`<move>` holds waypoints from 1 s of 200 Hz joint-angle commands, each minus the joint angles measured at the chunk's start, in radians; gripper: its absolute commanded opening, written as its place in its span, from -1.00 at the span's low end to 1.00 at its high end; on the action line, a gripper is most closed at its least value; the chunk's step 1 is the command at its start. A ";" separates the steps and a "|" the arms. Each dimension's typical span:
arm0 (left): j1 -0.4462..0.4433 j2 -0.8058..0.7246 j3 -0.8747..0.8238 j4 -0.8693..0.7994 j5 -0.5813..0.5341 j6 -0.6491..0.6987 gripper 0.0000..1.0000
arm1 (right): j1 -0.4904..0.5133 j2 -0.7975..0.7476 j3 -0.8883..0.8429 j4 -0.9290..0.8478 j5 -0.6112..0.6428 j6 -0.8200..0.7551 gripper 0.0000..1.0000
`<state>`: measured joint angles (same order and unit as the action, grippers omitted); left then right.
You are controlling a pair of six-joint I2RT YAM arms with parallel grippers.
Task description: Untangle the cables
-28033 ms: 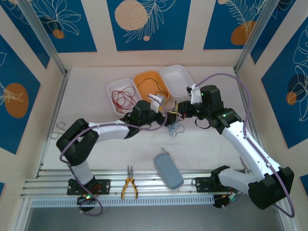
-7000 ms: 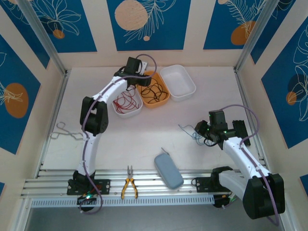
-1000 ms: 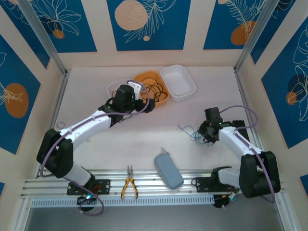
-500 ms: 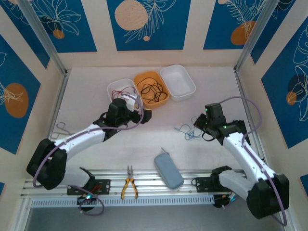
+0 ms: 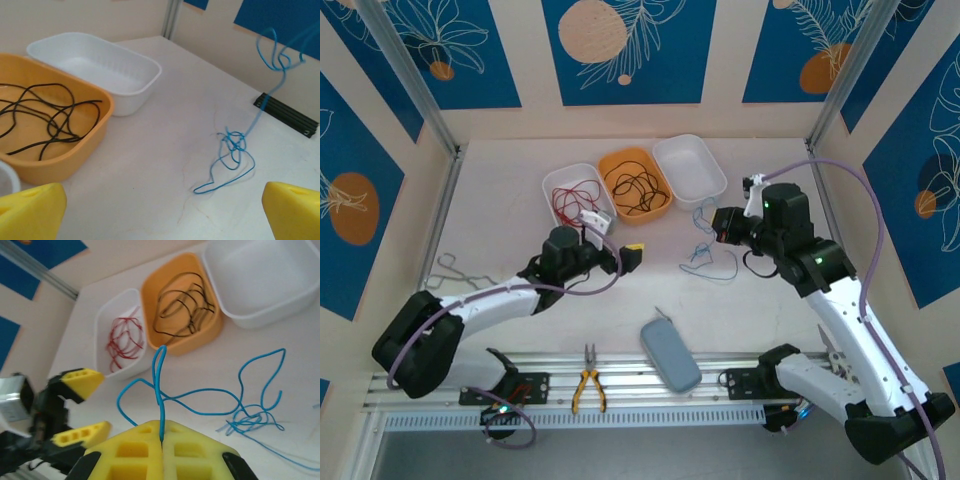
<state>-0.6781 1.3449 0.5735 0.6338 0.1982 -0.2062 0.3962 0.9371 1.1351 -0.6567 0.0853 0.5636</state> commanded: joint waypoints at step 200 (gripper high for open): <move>-0.210 0.454 0.178 0.421 0.058 0.110 0.42 | 0.128 0.359 0.730 -0.371 0.109 -0.237 -1.00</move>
<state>-0.8711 1.7592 0.7261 0.8810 0.2539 -0.0521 0.5098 1.2808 1.8084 -1.0004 0.1783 0.3588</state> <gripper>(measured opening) 0.676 0.047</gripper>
